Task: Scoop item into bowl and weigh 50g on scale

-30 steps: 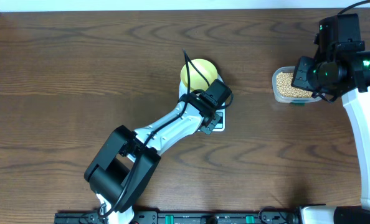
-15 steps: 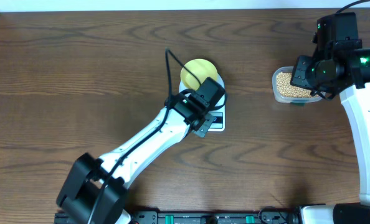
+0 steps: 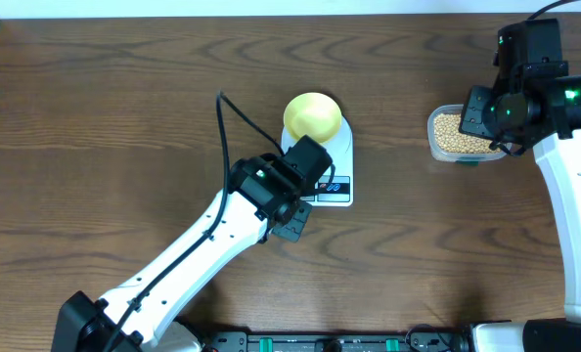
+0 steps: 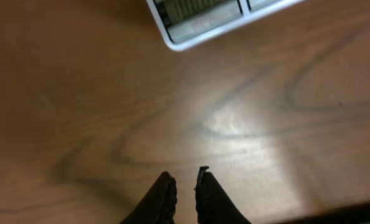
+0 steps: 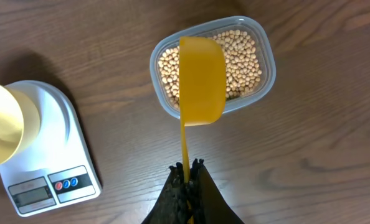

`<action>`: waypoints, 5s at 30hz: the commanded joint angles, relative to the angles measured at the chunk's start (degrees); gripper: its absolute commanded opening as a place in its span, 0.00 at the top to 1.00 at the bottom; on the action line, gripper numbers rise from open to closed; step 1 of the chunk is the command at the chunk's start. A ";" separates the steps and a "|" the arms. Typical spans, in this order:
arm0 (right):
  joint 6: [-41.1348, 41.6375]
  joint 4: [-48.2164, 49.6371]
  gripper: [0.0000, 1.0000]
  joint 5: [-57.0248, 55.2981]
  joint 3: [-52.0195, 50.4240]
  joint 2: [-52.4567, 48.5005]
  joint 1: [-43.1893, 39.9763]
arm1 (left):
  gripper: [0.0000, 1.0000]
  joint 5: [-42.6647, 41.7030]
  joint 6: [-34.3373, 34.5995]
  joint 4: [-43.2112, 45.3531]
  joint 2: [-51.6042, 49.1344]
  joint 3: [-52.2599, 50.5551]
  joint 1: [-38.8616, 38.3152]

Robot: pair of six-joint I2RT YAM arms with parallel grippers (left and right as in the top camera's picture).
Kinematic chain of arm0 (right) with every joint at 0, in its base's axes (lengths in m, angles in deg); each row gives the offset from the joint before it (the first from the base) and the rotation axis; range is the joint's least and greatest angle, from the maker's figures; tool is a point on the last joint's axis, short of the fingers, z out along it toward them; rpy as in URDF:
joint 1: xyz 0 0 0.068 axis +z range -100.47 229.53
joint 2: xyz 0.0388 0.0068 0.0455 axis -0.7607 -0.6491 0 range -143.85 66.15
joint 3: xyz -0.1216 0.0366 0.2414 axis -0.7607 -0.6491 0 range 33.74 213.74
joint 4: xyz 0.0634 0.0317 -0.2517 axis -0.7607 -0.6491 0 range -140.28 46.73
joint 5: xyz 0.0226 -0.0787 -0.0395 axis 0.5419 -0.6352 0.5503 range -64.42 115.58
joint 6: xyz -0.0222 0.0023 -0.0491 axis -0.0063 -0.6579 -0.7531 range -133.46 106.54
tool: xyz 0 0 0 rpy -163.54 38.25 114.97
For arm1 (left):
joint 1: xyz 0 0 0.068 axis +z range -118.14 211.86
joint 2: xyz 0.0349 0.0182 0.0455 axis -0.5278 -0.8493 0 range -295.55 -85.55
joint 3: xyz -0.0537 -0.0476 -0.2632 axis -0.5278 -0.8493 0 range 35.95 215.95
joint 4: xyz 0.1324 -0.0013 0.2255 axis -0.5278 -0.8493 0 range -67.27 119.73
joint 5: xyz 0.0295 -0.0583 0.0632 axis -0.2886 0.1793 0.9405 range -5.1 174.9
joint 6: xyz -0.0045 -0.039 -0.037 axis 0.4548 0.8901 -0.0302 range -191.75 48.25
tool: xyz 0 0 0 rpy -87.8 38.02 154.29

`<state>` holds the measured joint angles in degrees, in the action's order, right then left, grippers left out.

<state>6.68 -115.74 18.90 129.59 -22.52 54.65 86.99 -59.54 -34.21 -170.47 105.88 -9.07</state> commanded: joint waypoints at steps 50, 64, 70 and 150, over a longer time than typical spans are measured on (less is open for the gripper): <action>-3.04 -1.70 0.99 -6.25 -4.15 -0.52 -3.69 | 0.04 -1.40 5.68 3.04 9.20 0.74 0.13; -3.08 10.10 0.99 -7.37 -15.10 -0.55 -3.69 | 0.04 -1.40 5.68 2.99 9.20 0.74 0.13; -3.45 14.14 0.99 -7.34 -16.96 -1.07 -3.69 | 0.04 -1.40 5.68 2.99 9.20 0.74 0.13; -6.95 11.56 0.99 29.99 -17.00 -12.24 -17.29 | 0.03 -1.40 5.68 2.99 9.20 0.74 0.13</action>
<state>1.66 -103.79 45.15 112.89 -34.10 37.76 84.87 -53.73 -31.26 -160.94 105.88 -9.09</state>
